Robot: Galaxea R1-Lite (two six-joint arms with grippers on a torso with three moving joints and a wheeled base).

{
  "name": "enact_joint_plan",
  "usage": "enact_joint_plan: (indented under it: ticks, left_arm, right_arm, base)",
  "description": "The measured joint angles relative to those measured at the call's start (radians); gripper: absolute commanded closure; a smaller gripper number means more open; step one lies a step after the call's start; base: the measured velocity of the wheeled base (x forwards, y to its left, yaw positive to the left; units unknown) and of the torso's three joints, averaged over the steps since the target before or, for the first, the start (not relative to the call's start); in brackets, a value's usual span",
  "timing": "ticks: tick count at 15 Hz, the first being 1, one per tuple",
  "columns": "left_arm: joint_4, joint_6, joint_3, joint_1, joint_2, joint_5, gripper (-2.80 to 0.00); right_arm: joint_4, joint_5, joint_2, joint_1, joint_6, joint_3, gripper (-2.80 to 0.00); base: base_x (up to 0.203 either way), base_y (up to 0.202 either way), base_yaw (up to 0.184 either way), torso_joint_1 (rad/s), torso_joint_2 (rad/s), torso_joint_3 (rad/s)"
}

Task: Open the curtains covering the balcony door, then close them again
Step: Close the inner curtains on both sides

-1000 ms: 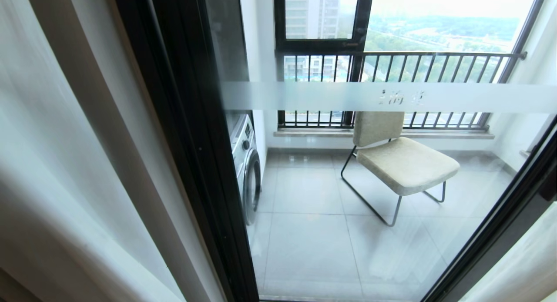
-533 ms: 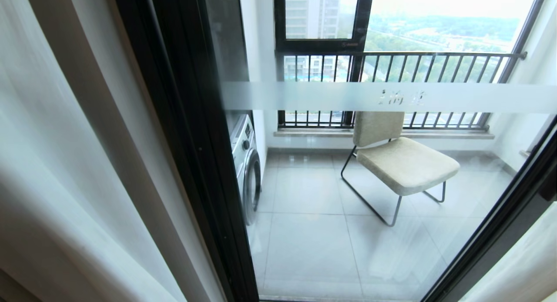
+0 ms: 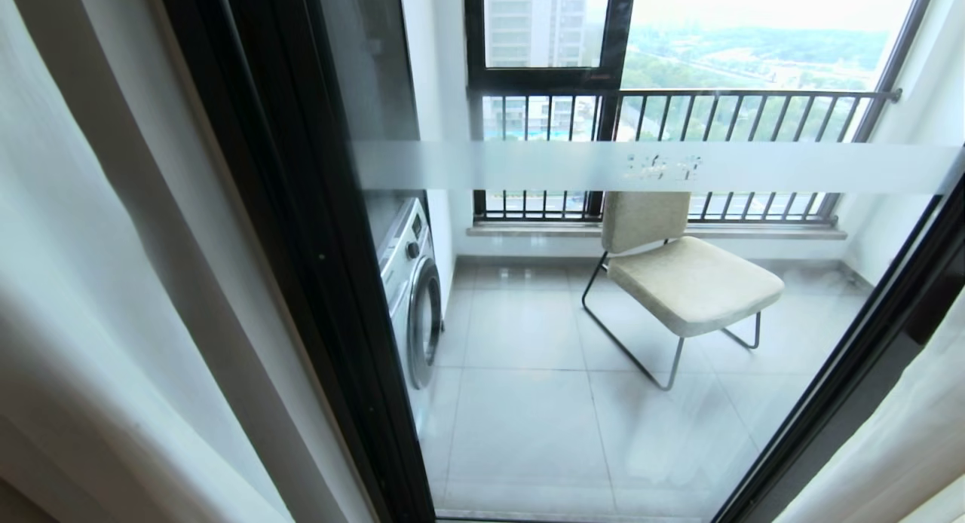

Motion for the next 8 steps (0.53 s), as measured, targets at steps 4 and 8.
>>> enact_joint_plan:
  ticks: [4,8]
  left_arm:
    - [-0.001,0.000,0.001,-0.001,0.004,0.000,0.00]
    - [-0.001,0.000,0.001,-0.002,0.009,0.001,0.00]
  right_arm:
    - [0.000,0.000,0.000,-0.001,0.000,0.000,0.00]
    - [0.000,0.000,0.000,0.000,0.000,0.000,0.00]
  base:
    - [0.000,-0.189,0.003,0.001,0.00,0.004]
    - [0.000,-0.193,0.001,0.002,0.00,0.003]
